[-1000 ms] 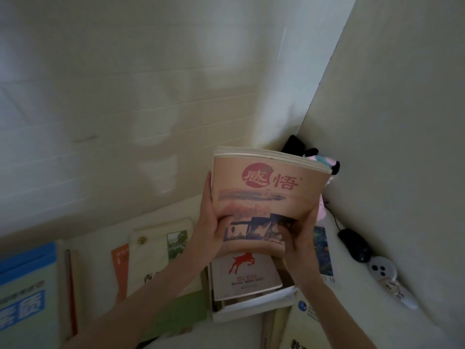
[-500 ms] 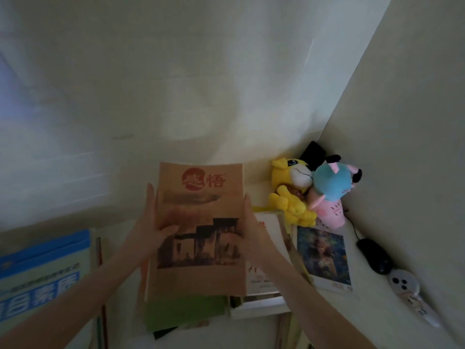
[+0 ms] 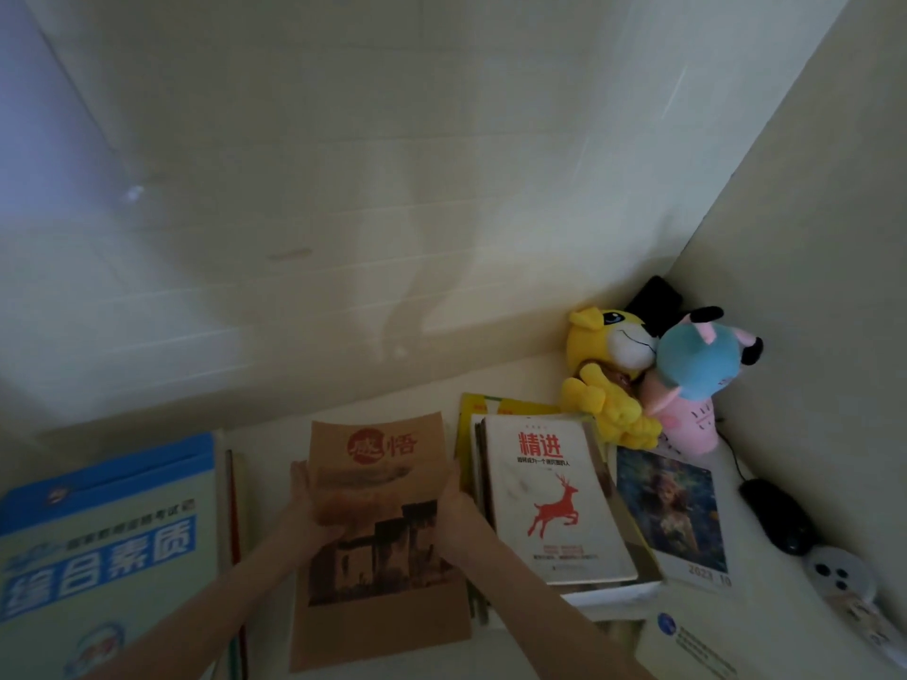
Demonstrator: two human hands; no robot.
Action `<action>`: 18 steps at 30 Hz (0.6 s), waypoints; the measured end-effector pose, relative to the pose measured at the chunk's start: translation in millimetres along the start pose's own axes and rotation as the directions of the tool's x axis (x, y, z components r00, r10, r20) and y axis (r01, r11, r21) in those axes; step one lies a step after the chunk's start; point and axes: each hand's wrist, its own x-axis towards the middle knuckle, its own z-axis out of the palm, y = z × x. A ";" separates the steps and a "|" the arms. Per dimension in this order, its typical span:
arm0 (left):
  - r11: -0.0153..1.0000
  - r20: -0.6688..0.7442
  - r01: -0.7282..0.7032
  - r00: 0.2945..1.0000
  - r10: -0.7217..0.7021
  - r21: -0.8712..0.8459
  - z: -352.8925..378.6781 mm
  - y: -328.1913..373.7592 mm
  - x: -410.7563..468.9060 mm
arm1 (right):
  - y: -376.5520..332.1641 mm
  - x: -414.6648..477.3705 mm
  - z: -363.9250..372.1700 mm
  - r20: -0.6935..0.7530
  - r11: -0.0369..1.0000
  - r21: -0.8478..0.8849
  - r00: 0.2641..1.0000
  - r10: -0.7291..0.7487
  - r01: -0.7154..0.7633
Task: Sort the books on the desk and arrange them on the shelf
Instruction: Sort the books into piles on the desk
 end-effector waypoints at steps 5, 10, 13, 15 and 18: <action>0.978 0.022 0.095 0.995 -0.101 0.183 0.7 14.1 -6.3 | -0.8 -25.6 -6.9 0.111 0.922 -0.344 0.983 -0.149 0.179; 0.931 -0.096 -0.150 0.977 0.192 0.334 3.1 37.7 -15.9 | -3.6 -57.1 -88.3 -0.219 0.937 -0.264 0.931 -0.291 0.230; 0.930 0.034 -0.309 0.951 0.308 0.201 22.2 64.4 -26.1 | 37.5 -43.8 -158.1 -0.403 0.983 -0.142 0.900 -0.167 0.119; 0.973 0.230 -0.228 0.945 0.233 -0.047 42.3 84.9 -36.4 | 70.7 -30.4 -177.9 -0.293 0.991 0.130 0.955 0.050 -0.012; 0.938 0.462 0.019 0.873 0.153 -0.346 70.7 109.9 -45.7 | 112.9 -18.7 -185.2 -0.039 0.956 0.213 0.975 0.217 -0.204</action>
